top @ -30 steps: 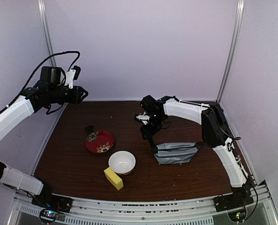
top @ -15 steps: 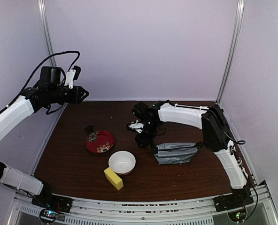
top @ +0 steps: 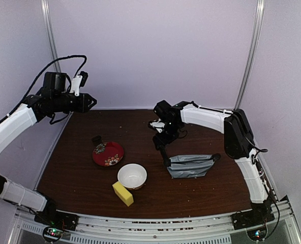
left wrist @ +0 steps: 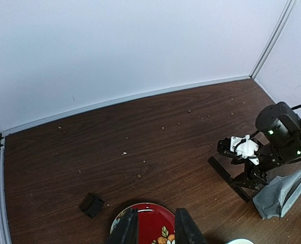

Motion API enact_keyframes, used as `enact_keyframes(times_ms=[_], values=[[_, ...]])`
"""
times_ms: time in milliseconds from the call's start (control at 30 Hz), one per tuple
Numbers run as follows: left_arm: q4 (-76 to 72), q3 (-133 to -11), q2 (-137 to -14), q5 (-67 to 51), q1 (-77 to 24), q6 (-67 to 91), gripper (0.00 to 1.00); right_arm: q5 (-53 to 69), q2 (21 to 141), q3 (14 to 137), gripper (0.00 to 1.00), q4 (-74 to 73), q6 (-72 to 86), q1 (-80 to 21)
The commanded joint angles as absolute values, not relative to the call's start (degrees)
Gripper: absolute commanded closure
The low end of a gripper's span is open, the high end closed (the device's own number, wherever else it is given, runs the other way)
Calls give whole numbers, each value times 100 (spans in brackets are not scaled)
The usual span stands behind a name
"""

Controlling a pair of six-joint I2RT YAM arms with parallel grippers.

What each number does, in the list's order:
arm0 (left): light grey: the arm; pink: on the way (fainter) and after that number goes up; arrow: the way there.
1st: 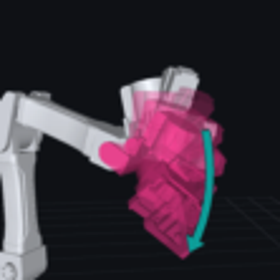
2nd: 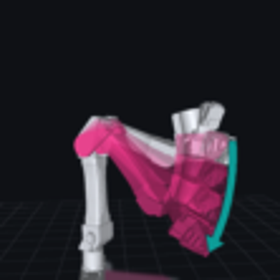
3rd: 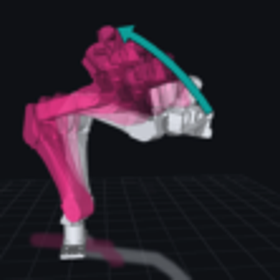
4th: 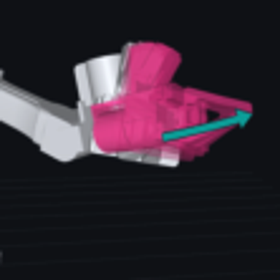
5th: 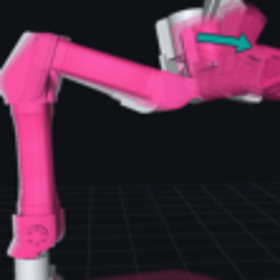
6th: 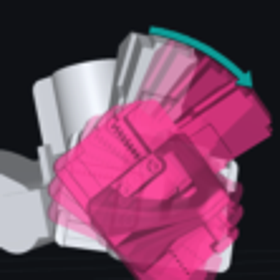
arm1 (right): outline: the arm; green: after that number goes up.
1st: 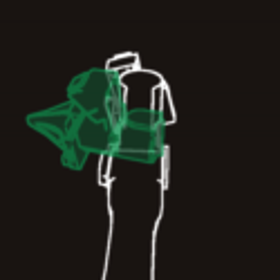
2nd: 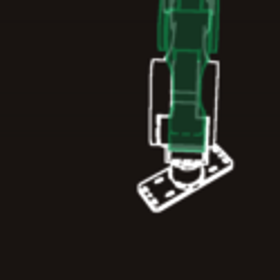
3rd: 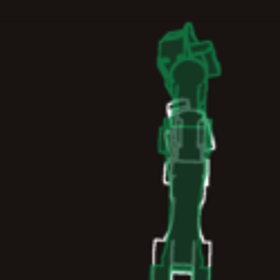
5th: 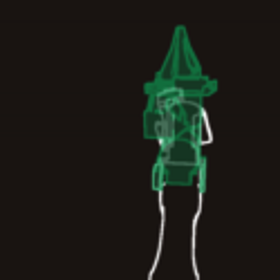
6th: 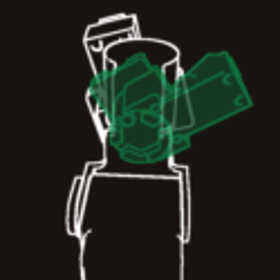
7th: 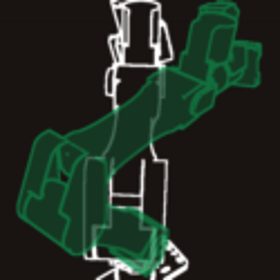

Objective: Sort the hair-cutting tools

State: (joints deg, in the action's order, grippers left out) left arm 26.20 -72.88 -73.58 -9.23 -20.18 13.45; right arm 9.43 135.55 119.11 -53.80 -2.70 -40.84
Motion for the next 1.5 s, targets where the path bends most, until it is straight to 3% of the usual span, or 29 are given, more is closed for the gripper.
enact_keyframes(times_ms=[0,467,667,933,1233,1467], values=[[2417,-7498,-7292,-1017,-1966,1383,75,1378,13797,11938,34,-5382,-37,-4019],[2417,-7506,-7222,-1200,-1968,1460,75,1927,13796,11795,45,-5572,-212,-4003],[2414,-7497,-7182,-1181,-1962,1433,75,1457,13701,11566,62,-5651,-483,-4214],[2385,-7475,-7140,-1210,-1965,1428,75,1078,13474,10965,74,-5521,-553,-4649],[2382,-7462,-7137,-1219,-1963,1417,75,745,12917,10793,100,-5333,-590,-4698],[2380,-7462,-7206,-1256,-1967,1437,75,806,12841,11201,100,-5397,-727,-4634]])
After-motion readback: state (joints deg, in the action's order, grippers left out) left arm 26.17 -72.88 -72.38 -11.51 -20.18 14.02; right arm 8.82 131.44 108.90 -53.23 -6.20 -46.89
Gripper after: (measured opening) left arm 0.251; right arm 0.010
